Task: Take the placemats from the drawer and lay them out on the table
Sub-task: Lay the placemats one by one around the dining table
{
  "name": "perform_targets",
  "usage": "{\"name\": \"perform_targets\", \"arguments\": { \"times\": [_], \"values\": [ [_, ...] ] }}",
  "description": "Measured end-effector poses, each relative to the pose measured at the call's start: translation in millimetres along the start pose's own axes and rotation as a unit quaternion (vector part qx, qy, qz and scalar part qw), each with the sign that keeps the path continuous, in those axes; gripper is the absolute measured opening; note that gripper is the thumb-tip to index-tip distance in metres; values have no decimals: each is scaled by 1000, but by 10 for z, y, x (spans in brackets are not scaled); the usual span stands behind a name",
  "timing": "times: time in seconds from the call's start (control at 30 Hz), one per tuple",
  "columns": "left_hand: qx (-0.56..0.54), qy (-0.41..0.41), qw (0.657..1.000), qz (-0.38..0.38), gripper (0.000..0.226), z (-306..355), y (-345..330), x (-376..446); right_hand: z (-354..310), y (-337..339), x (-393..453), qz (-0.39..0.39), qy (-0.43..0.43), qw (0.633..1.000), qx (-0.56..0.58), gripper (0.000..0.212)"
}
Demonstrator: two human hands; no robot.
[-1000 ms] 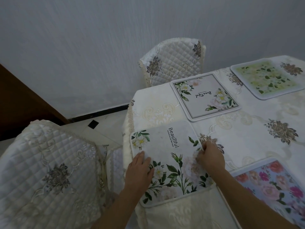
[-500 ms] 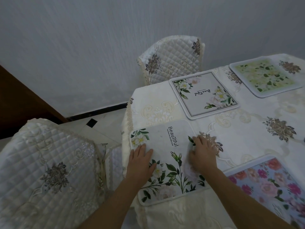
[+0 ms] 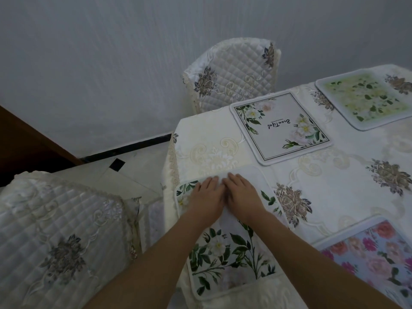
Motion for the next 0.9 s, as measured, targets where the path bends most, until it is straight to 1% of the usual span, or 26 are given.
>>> {"name": "perform_targets", "arguments": {
  "times": [0.17, 0.33, 0.47, 0.6, 0.7, 0.77, 0.83, 0.87, 0.9],
  "values": [
    [20, -1, 1000, 6, 47, -92, -6, 45, 159, 94, 30, -1, -29, 999, -35, 52],
    [13, 30, 999, 5, 49, -238, -22, -50, 389, 228, -173, -1, -84, 995, -44, 54],
    [2, 57, 998, 12, 51, -418, -42, -239, 501, 256, -481, -20, -105, 993, -40, 53],
    [-3, 66, 997, 33, 50, -500, -53, -623, 473, 197, -903, -29, -106, 992, -69, 55],
    [-10, 87, 996, 18, 47, -425, -150, -1011, 406, 120, -1227, -21, -112, 992, -57, 53],
    [-22, 83, 996, 36, 44, -300, -172, -1290, 329, 66, -1422, -14, -104, 994, -43, 49],
    [-29, 84, 994, 60, 33, -200, -208, -1540, 257, 28, -1627, -15, -96, 995, -36, 45],
    [-26, 85, 993, 78, 31, -158, -230, -1663, 223, 18, -1736, -15, -92, 995, -37, 44],
    [-37, 87, 993, 71, 33, -108, -275, -1795, 201, 1, -1837, -15, -85, 995, -41, 43]
  ]
}}
Point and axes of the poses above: each hand's wrist, its own x-axis towards the middle knuckle, its own y-axis out of the back of the hand, z = x × y, the point moved 8 cm from there along x, towards the middle knuckle, and after that the axes turned 13 degrees about y, right-handed, at the moved point
